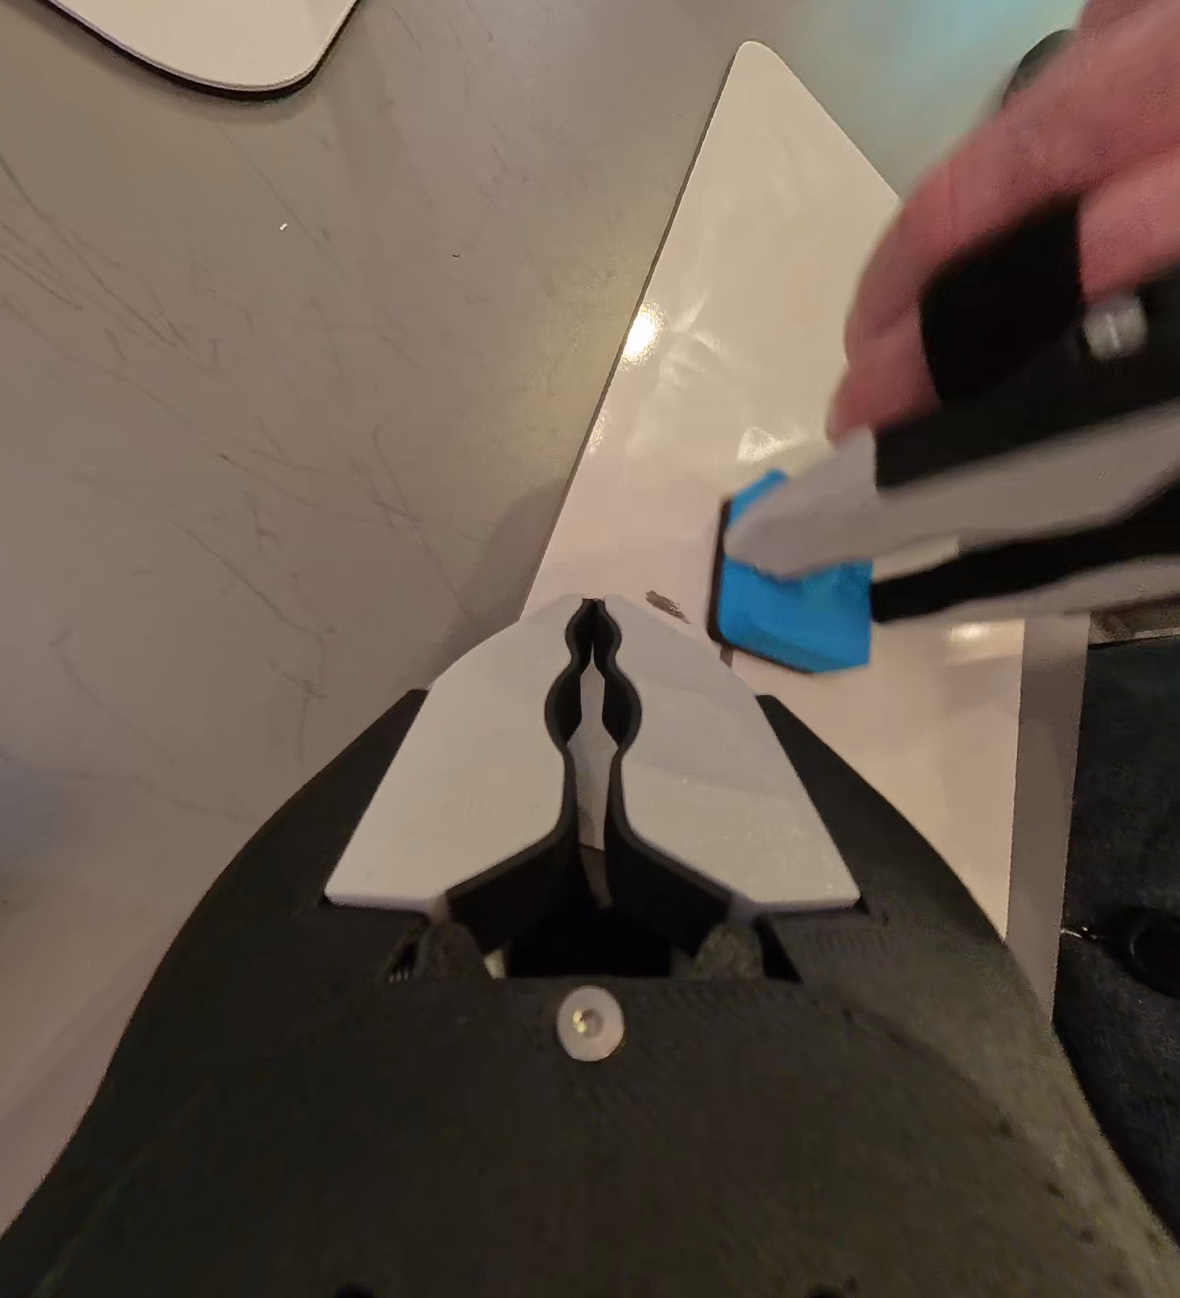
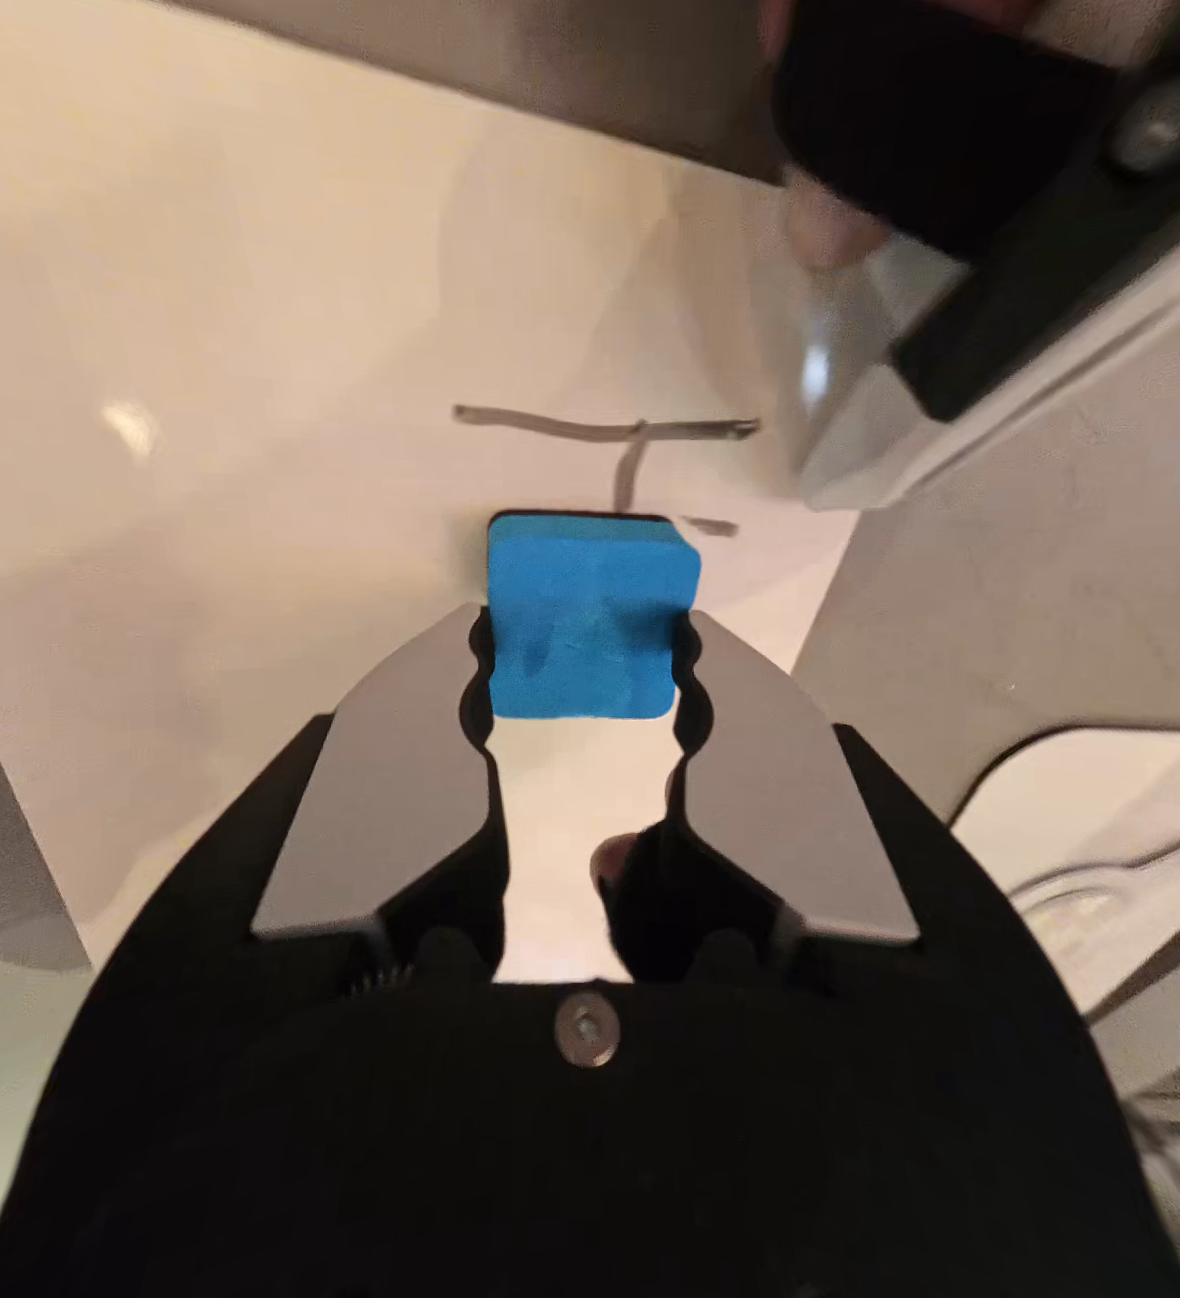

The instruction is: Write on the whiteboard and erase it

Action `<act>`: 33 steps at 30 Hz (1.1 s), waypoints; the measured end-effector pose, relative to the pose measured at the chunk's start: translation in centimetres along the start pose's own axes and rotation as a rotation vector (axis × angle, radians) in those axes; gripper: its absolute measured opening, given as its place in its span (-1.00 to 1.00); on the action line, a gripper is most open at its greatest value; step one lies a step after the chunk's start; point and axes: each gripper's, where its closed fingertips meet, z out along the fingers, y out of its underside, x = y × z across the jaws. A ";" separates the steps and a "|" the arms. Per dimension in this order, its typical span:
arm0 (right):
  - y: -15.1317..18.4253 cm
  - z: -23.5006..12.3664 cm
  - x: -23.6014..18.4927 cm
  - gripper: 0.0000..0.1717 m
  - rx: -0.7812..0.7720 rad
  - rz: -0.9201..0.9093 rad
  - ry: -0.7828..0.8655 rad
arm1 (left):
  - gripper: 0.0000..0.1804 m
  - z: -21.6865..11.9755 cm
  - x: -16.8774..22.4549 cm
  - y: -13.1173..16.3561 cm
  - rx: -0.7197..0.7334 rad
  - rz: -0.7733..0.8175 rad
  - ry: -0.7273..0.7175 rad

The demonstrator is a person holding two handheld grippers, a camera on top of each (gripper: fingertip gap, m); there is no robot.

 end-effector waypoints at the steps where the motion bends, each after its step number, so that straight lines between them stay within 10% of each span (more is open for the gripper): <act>1: -0.8 0.0 -0.7 -0.41 -0.009 -0.061 -0.004 | -0.99 0.0 0.0 0.0 0.001 -0.005 0.002; 33: -2.7 0.3 1.5 -0.41 -0.041 -0.065 -0.037 | -0.99 -0.5 -1.0 -0.5 0.044 -0.103 -0.003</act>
